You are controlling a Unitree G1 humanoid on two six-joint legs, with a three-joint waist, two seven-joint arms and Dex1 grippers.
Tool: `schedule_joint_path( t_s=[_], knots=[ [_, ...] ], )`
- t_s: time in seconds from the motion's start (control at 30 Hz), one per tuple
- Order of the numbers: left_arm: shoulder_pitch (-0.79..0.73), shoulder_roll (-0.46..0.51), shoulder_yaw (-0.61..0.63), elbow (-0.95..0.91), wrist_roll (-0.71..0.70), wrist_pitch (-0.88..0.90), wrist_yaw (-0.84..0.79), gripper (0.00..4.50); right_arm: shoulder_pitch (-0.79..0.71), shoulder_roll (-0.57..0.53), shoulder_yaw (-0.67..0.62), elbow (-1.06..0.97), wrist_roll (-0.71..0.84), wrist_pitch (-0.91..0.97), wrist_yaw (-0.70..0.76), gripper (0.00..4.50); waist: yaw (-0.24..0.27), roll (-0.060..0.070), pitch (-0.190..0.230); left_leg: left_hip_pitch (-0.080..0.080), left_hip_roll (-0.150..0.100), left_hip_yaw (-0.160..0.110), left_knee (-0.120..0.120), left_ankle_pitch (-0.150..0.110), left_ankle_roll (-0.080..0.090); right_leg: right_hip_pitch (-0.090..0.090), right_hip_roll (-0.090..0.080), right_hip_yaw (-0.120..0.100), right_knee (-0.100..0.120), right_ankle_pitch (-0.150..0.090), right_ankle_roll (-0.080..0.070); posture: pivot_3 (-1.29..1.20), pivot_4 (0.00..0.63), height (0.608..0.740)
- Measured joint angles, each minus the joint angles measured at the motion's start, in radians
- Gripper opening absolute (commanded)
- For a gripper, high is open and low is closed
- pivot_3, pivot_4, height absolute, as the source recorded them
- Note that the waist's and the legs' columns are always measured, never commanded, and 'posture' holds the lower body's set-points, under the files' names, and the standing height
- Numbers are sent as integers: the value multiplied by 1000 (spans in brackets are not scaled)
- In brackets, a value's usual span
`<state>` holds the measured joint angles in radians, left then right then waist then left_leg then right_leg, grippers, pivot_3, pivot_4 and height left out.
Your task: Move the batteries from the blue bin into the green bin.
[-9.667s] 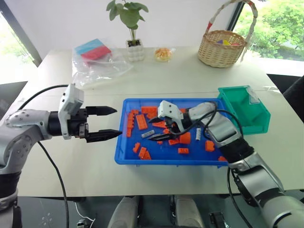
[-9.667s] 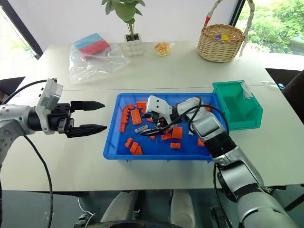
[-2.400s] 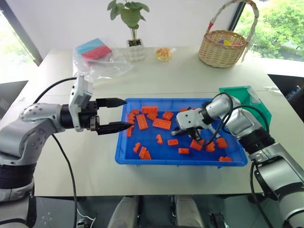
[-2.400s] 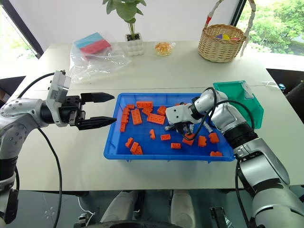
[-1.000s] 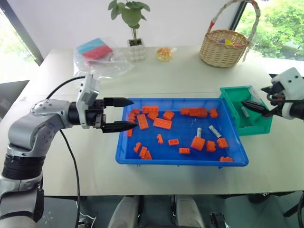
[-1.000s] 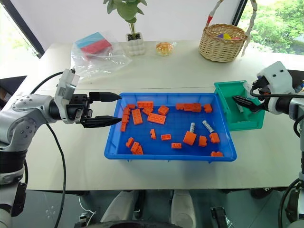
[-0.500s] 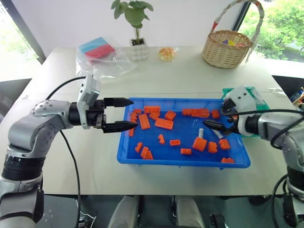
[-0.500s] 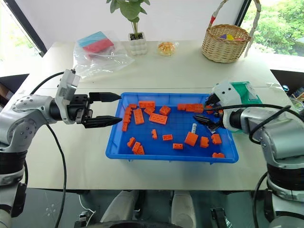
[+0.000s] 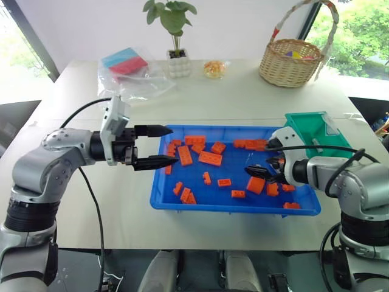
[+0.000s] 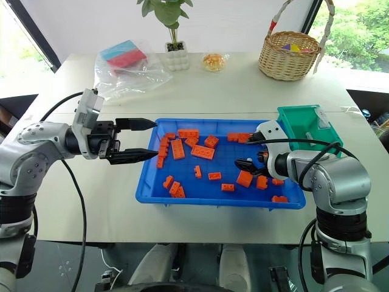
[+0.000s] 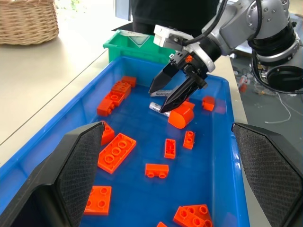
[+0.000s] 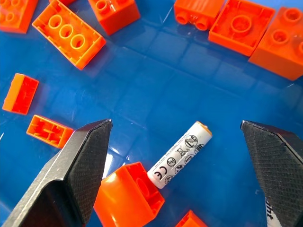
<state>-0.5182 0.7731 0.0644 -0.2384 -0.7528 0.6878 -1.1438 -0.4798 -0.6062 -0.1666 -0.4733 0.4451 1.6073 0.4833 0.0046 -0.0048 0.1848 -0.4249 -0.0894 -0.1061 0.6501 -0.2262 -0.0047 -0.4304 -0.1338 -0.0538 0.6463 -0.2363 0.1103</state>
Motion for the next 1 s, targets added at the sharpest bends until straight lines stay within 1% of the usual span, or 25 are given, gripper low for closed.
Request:
schedule_joint_path(
  t_s=[0.03, 0.07, 0.1, 0.13, 0.27, 0.67, 0.77, 0.87, 1.0],
  knots=[
    [4, 0, 0, 0, 0, 0, 4, 4500, 1, -1, 2, 6, 0, 0, -4, 3485, -1, 0, 0, 0, 0, 0, 0, 0, 0, 0, 0, 0, 0, 0, 0, 0, 150, 702],
    [6, 0, 1, -1, -1, 0, 6, 4500, 2, -1, 4, 9, 0, 0, -6, 3176, -1, 0, 0, 0, 0, 0, 0, 0, 0, 0, 0, 0, 0, 0, 0, 0, 150, 702],
    [11, 0, 2, -2, -1, 0, 8, 4500, 3, -2, 4, 17, 0, -1, -7, 2576, -1, 0, 0, 0, 0, 0, 0, 0, 0, 0, 0, 0, 0, 0, 0, 0, 150, 702],
    [14, 0, 2, -2, -2, 0, 10, 4500, 3, -2, 4, 27, 0, -1, -9, 2149, -1, 0, 0, 0, 0, 0, 0, 0, 0, 0, 0, 0, 0, 0, 0, 0, 150, 702],
    [23, -1, 3, -10, -5, 0, 18, 4500, 4, 0, 4, 57, 6, -2, -14, 30, -1, 0, 0, 0, 0, 0, 0, 0, 0, 0, 0, 0, 0, 0, 0, 0, 150, 702],
    [25, -1, 10, -18, -19, -3, 29, 4500, 2, 2, 24, 82, 11, -6, -26, 30, 2, 0, 0, 0, 0, 0, 1, 0, 0, 0, 0, 0, 0, 0, 0, 0, 150, 702],
    [25, -1, 10, -17, -19, -6, 29, 4500, -12, 2, 23, 82, 14, -1, -27, 800, 2, 0, 0, 0, 0, 0, 1, 0, 0, 0, 0, 0, 0, 0, 0, 0, 150, 702],
    [25, -1, 10, -17, -19, -10, 29, 4500, -44, 8, 21, 55, 46, 0, -24, 2240, -2, 0, 0, 0, 0, 0, 0, 0, 0, 0, 0, 0, 0, 0, 0, 0, 150, 702],
    [25, -2, 10, -17, -19, -21, 27, 4500, -74, 80, 26, 37, 101, 0, -52, 2240, -11, 0, 0, 1, 0, 0, 0, 0, 0, 0, 0, 0, 0, 0, 0, 0, 150, 702]
  ],
)
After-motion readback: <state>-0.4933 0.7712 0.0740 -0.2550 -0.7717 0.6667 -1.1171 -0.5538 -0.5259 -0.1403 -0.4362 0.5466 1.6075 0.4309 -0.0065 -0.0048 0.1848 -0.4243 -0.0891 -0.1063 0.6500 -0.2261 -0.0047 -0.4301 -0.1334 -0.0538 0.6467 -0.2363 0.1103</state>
